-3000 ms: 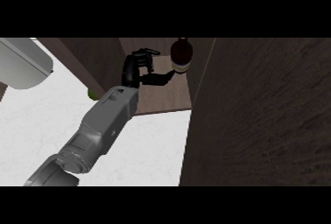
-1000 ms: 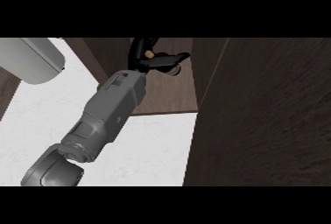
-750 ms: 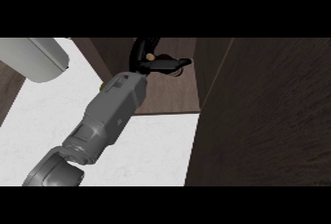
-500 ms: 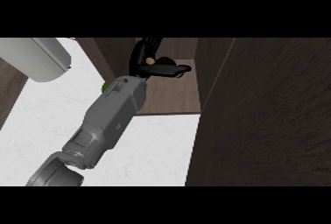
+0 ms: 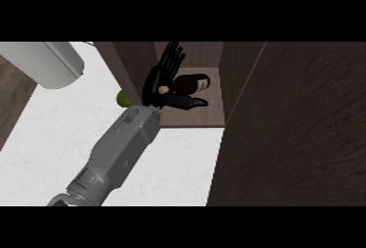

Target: Pick up the wine, place it into the cabinet and close the cabinet

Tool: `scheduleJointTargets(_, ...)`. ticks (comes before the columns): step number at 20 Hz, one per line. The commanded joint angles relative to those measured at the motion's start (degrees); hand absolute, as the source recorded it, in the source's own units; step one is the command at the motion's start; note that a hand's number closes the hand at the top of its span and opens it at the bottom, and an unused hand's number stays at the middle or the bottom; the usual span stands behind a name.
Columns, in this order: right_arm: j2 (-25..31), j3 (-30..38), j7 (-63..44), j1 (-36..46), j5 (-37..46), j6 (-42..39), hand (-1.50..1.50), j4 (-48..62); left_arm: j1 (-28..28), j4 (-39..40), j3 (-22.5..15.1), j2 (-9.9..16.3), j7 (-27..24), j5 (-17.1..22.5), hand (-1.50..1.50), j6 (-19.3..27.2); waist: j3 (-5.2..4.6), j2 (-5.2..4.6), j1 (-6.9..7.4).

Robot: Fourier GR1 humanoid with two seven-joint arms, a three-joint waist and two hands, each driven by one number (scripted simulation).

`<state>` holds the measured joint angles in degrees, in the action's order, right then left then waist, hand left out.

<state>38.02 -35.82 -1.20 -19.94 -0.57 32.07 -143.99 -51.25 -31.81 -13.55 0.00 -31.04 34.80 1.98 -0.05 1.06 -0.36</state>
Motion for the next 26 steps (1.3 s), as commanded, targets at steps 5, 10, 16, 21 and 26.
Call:
scheduleJointTargets(5,1.2,-0.2,-5.0,-2.7,-0.4,1.2,-1.5,-11.8,13.8,-18.0,-7.1,0.0,4.1,1.3,-1.5,5.0,0.01,-0.06,1.0)
scheduleJointTargets(10,3.3,1.2,-2.5,-6.0,-2.1,0.9,-1.5,-12.4,23.9,-30.2,-9.2,2.5,6.5,-0.2,-1.5,6.3,0.09,-0.13,0.79)
scheduleJointTargets(16,3.5,-0.3,-3.0,-5.6,0.0,1.6,-1.5,-12.1,35.7,-43.7,-13.7,4.3,9.5,-0.6,-1.5,7.3,0.05,-0.3,0.53)
scheduleJointTargets(21,5.9,0.5,-3.3,-2.8,-1.9,-2.4,-1.5,-10.5,43.9,-50.4,-12.6,8.2,7.4,0.9,-1.5,4.0,0.04,-0.65,0.59)
scheduleJointTargets(26,7.9,-4.0,-4.5,-3.9,0.2,-3.7,-1.5,-14.4,48.4,-51.5,-10.1,12.3,4.9,1.5,-1.5,0.4,-0.05,-0.55,-0.2)
